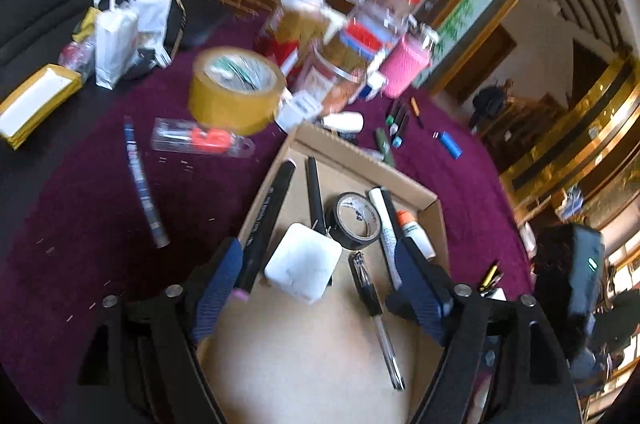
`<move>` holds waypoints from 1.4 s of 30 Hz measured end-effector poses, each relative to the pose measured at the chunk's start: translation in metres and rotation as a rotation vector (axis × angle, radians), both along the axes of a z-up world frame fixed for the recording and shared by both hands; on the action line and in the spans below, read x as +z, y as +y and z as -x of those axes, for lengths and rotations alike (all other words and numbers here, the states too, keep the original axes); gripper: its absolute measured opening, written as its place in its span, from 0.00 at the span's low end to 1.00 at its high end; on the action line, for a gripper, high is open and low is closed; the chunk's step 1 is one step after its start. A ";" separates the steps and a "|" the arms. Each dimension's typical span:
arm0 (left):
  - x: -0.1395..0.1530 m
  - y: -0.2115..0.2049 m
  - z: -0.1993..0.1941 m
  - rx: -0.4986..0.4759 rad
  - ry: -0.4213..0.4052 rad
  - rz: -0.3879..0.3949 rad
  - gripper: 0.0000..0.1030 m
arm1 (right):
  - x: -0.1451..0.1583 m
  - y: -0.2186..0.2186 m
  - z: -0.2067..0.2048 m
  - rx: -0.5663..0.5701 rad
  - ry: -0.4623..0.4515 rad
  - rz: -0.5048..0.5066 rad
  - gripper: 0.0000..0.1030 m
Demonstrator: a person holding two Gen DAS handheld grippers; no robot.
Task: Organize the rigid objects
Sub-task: 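Carry the charger and pen into the cardboard tray and release both, then move both tools back over the remaining pens and charger on the carpet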
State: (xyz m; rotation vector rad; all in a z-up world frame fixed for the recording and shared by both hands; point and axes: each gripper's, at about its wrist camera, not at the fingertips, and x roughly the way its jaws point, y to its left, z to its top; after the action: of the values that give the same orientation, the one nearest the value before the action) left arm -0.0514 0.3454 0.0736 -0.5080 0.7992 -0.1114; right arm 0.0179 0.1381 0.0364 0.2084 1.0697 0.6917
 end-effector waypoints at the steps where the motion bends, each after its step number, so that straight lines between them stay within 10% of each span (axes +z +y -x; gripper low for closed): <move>1: 0.003 0.002 0.008 0.005 -0.016 0.009 0.77 | 0.001 0.002 -0.002 0.001 0.003 -0.016 0.36; 10: 0.018 0.011 0.060 0.049 -0.101 0.045 0.78 | -0.022 0.061 -0.028 0.077 0.160 -0.094 0.51; 20: 0.015 0.004 0.076 0.043 -0.121 0.040 0.78 | -0.011 0.032 -0.034 -0.022 0.117 -0.108 0.52; 27: 0.023 -0.027 0.085 0.084 -0.161 -0.144 0.78 | 0.073 -0.018 0.018 -0.081 -0.274 -0.001 0.73; 31: 0.041 -0.062 0.100 0.150 -0.264 -0.398 0.79 | 0.111 -0.056 0.074 -0.278 -0.733 0.217 1.00; 34: 0.055 -0.089 0.119 0.131 -0.403 -0.468 1.00 | 0.109 -0.090 0.099 -0.414 -0.953 0.279 1.00; 38: 0.042 -0.115 0.103 -0.132 -0.318 -0.167 1.00 | 0.079 -0.129 0.065 -0.421 -0.688 0.377 1.00; 42: 0.021 -0.153 0.089 -0.203 -0.208 -0.180 1.00 | 0.056 -0.178 0.060 -0.543 -0.591 0.381 1.00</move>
State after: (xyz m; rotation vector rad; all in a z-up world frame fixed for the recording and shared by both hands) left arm -0.1406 0.1923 0.0950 -0.2393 0.6476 -0.2730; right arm -0.0423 -0.0398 0.0928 -0.0424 0.5170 0.0343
